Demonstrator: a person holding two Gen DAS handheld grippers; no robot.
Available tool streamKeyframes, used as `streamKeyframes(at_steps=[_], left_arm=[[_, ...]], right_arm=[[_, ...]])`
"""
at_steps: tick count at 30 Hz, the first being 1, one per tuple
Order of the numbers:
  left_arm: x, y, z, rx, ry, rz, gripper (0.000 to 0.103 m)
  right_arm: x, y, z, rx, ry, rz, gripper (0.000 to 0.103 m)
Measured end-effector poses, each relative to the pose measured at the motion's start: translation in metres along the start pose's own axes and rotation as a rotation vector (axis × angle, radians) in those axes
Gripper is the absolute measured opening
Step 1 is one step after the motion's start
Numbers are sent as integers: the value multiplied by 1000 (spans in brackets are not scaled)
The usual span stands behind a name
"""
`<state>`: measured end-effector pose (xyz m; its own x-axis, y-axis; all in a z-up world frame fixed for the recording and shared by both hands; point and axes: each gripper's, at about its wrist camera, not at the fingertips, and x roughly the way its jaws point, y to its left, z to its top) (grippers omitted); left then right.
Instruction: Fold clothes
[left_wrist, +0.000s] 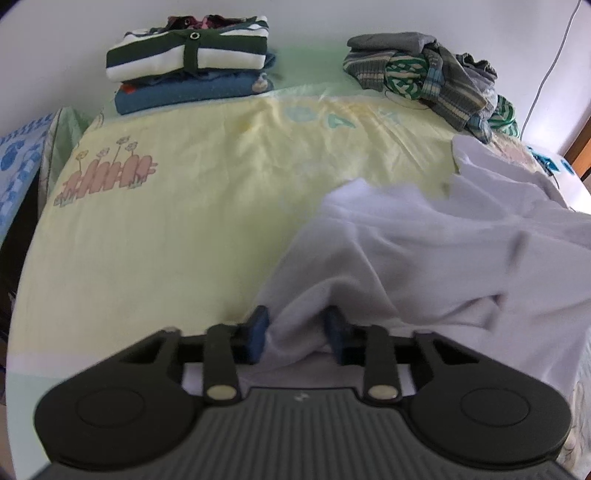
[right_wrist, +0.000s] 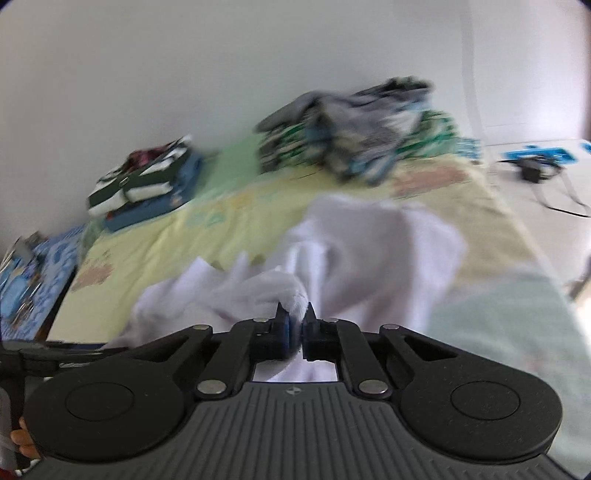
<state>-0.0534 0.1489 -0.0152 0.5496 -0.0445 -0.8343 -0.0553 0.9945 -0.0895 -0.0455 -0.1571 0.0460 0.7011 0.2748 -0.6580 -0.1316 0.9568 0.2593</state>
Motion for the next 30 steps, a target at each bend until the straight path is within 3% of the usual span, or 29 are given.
streamKeyframes(at_steps=[3,8,9,11,12,13,15,16,17,19,22,26,30], left_arm=[[-1,-7,0,24,-4,2,14],[-7,-21,-2,55,-16,-51,15],[-8,-25,-3,69,-23,-56,19],[-11,-33,-7,113,-33,-53,41],[-12,-35,-9,136,-36,-52,58],[-15,-34,-11,151,-42,-53,64],[-23,-28,-16,173,-56,-56,69],[-27,-25,-18,185,-63,-58,74],[-31,-22,-21,196,-71,-60,76],[-36,-13,-26,206,-79,-54,86],[-34,-1,-31,208,-76,-37,86],[-23,3,-33,177,-58,-43,84],[-9,-5,-37,189,-46,-13,77]], right_arm=[[-15,-24,2,15,-22,-61,6],[-22,-49,2,-21,-46,-171,5],[-21,-54,1,-34,-46,-191,5],[-13,-62,-5,-56,-18,-230,7],[-9,-64,-8,-56,2,-235,7],[-5,-66,-10,-54,21,-238,8],[3,-71,-16,-50,61,-245,14],[1,-70,-16,-56,64,-244,25],[-2,-71,-14,-57,61,-238,44],[-8,-72,-10,-50,48,-214,64],[-17,-75,-5,-1,47,-127,68],[-4,-75,-10,106,145,-35,71],[11,-71,-22,178,253,-22,71]])
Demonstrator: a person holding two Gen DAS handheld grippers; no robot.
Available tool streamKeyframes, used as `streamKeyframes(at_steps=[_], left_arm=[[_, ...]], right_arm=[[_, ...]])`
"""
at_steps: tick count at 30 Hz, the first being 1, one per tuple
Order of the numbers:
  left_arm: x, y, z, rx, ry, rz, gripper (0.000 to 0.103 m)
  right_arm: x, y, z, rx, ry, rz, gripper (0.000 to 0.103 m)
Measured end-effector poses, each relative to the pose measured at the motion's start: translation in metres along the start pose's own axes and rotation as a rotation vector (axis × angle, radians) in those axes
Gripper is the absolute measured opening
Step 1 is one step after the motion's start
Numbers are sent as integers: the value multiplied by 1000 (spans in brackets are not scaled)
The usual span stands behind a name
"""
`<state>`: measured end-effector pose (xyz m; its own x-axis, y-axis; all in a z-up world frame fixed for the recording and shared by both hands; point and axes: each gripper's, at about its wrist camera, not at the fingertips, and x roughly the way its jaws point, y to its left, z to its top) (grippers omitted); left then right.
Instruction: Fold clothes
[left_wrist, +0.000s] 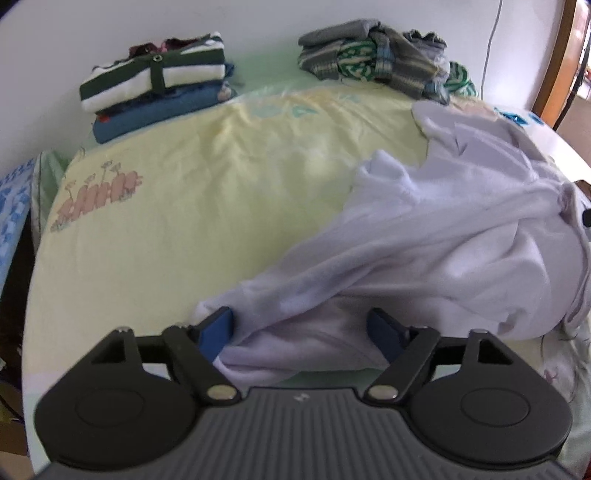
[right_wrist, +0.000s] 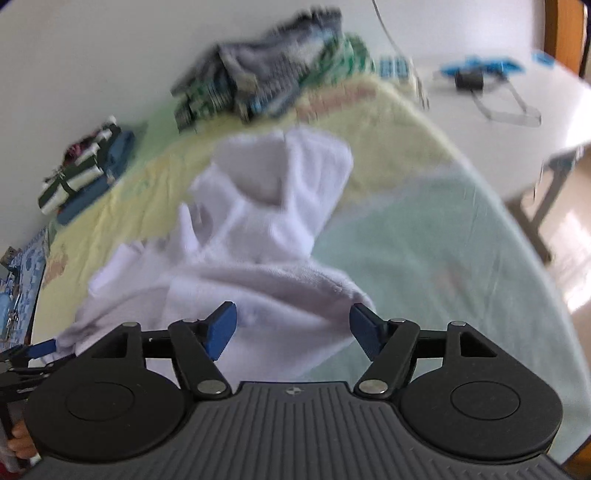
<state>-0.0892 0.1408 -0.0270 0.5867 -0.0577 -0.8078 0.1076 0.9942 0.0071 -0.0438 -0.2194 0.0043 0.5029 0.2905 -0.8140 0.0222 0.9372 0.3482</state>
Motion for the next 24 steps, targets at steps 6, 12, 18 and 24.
streamKeyframes(at_steps=[6,12,18,24], left_arm=[[2,-8,2,-35,-41,32,55],[-5,-6,11,-106,-75,73,18],[-21,-12,23,-105,-132,67,17],[-23,-13,38,-132,-155,49,17]], right_arm=[[11,13,-19,-23,3,51,66],[0,5,-17,-47,-70,19,7],[-34,-23,6,-91,-169,-140,7],[-24,-2,-12,-68,-5,74,68]])
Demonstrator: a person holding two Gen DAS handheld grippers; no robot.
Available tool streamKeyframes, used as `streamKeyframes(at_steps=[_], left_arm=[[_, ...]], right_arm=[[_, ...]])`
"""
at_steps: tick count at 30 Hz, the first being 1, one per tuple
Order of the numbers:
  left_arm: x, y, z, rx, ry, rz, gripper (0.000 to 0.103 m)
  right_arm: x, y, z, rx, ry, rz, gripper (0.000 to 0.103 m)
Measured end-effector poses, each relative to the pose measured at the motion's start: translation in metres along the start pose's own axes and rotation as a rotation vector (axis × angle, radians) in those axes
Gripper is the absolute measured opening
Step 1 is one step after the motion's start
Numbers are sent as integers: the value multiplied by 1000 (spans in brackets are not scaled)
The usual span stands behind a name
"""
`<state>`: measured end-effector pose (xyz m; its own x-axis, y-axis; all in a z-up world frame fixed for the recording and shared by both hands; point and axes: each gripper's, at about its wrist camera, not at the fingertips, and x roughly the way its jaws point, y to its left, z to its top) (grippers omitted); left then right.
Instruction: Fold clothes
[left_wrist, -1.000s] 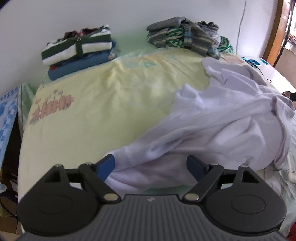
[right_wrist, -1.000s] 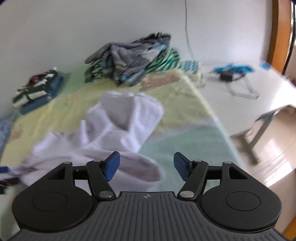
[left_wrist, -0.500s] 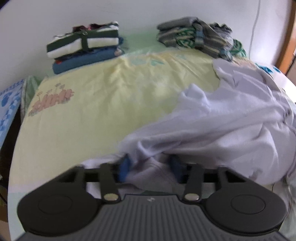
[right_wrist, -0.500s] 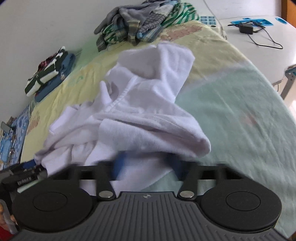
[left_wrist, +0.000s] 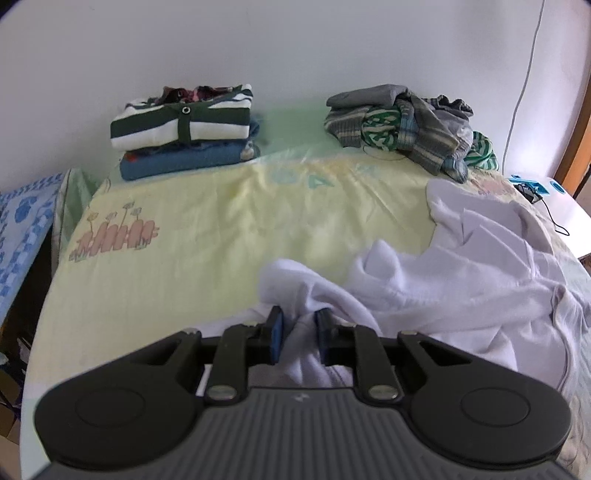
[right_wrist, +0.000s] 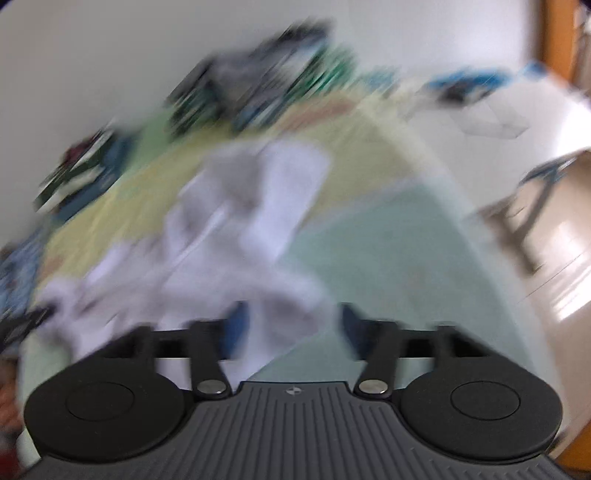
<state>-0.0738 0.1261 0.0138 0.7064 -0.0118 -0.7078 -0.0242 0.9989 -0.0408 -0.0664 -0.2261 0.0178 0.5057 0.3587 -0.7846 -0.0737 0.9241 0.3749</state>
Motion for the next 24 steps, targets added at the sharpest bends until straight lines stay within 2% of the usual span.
streamKeyframes(at_steps=[2,3,7,9,10,11,12,14,18,19,24], left_arm=[[1,-3,0,5,2,-1,17],[1,-5,0,8,3,-1,17],[1,-6,0,6,8,0,17],[0,-4,-1,-4,10,7,17],[0,-2,-3,-11,11,12,17],[-1,-1,-4,-16,11,14,16],[-2,0,-5,-18,12,15,15],[-3,2,-7,-23,14,17,15],[-6,3,-5,-24,7,13,15],[-6,3,-4,-27,4,11,15],[-7,2,4,-34,-9,0,15]], right_arm=[[10,21,-13,-30,30,72,70],[17,31,-17,-50,44,73,70],[43,64,-30,-135,76,22,71],[46,63,-29,-151,63,8,70],[47,62,-29,-158,56,1,64],[45,60,-27,-150,50,8,52],[42,56,-25,-140,43,18,47],[33,49,-24,-132,28,28,28],[14,40,-22,-152,-2,0,18],[9,36,-20,-164,-9,-23,12],[-10,2,-13,-170,-76,-204,6]])
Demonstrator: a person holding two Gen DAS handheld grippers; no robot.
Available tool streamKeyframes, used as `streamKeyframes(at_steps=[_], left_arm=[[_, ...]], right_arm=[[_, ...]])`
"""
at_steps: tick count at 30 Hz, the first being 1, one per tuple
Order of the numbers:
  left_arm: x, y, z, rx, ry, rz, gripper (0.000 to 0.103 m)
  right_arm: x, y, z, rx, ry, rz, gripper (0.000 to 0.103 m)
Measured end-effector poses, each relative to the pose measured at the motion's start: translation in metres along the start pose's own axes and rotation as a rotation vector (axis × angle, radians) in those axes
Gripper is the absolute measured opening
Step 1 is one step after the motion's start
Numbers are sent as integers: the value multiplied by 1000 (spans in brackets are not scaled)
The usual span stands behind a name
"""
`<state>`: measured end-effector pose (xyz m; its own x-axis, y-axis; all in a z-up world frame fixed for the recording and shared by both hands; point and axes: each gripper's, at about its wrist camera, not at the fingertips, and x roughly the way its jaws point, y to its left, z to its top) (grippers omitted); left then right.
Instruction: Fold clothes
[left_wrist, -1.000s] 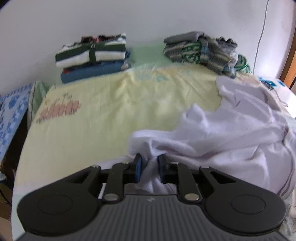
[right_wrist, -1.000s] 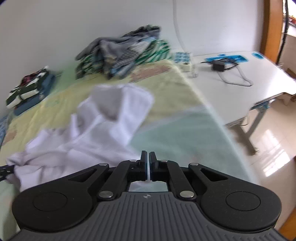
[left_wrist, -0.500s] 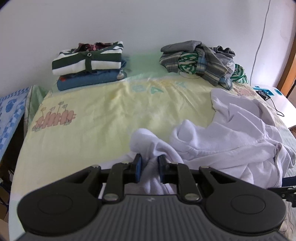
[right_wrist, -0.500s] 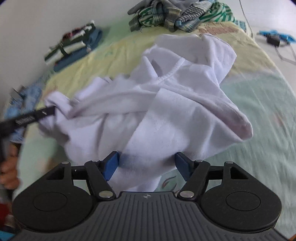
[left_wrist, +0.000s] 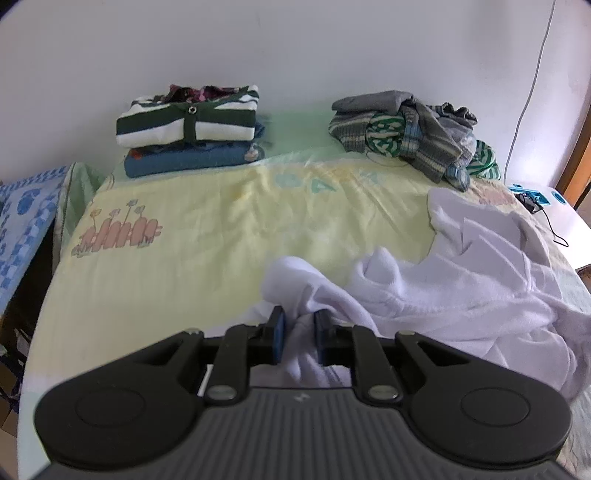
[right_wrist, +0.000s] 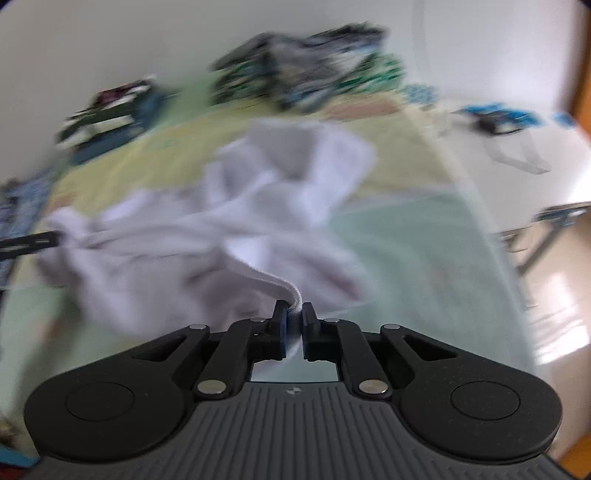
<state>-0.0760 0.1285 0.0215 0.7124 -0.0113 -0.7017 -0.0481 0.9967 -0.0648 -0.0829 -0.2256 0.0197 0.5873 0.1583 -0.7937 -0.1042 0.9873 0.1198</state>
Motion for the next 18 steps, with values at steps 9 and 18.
streamKeyframes(at_steps=[9,18], left_arm=[[5,-7,-3,25,25,-9,15],[15,4,-12,-9,77,1,15]], right_arm=[[6,-66,2,68,0,-248,6],[4,-73,-1,53,-35,-229,23]])
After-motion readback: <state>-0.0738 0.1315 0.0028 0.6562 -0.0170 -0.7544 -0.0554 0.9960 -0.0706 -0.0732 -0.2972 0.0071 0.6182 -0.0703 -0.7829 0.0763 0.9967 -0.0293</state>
